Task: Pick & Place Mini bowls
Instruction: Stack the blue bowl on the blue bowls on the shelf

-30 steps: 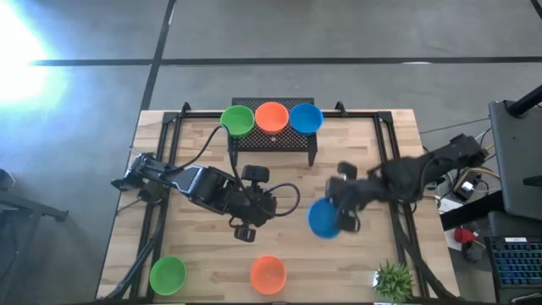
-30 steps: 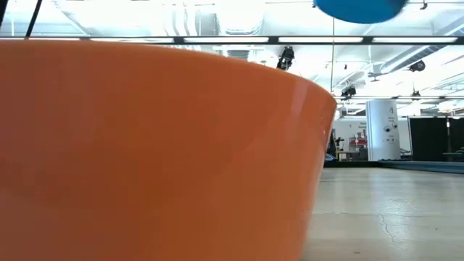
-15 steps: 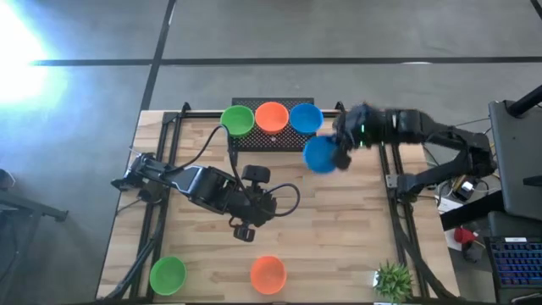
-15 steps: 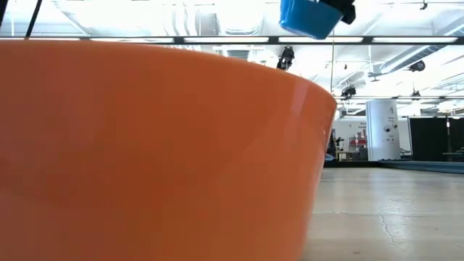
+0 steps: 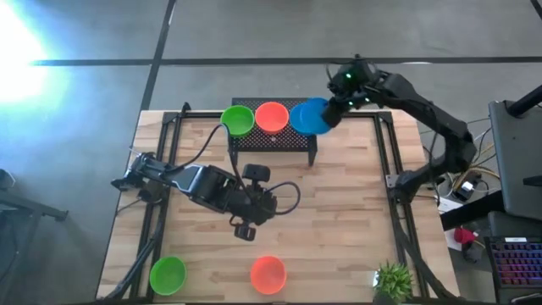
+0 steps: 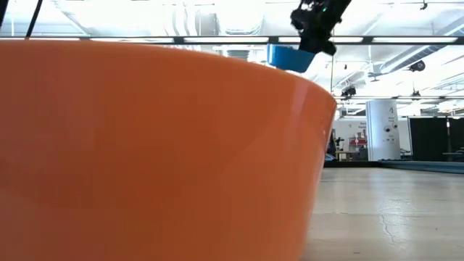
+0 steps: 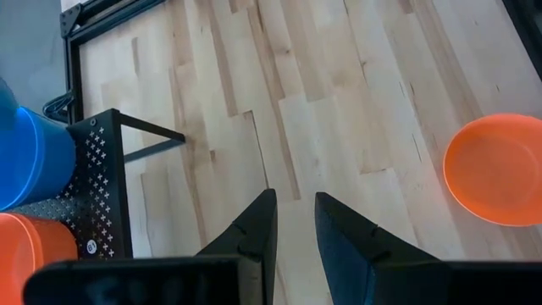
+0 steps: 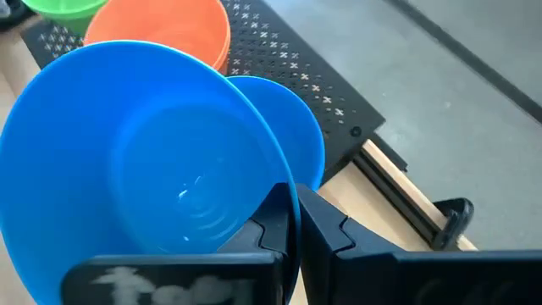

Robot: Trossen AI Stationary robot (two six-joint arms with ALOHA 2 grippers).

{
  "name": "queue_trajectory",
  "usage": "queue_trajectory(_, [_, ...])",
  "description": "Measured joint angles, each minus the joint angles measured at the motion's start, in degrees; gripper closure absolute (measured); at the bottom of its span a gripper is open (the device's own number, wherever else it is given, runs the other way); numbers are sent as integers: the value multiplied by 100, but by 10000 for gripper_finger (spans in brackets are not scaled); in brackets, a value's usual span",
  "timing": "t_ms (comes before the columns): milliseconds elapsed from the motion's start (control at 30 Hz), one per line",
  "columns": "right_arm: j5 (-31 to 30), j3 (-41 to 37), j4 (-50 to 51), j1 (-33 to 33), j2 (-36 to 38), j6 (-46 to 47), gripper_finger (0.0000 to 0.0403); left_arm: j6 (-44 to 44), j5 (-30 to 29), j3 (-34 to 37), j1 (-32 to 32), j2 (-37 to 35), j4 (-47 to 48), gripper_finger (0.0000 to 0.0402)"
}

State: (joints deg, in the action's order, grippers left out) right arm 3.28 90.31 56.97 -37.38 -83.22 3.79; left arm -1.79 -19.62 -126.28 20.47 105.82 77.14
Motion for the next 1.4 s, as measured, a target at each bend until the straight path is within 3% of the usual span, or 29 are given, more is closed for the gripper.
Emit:
queue_trajectory(567, [18, 891, 381, -107, -1187, -101, 394, -150, 0, 0, -50, 0, 4, 326])
queue_trajectory(1233, [-41, 967, 661, -103, -1224, -76, 394, -360, 0, -2, -58, 0, 22, 326])
queue_trajectory(1400, [-40, 967, 654, -103, -1220, -76, 376, -353, 0, -2, -55, 0, 20, 326])
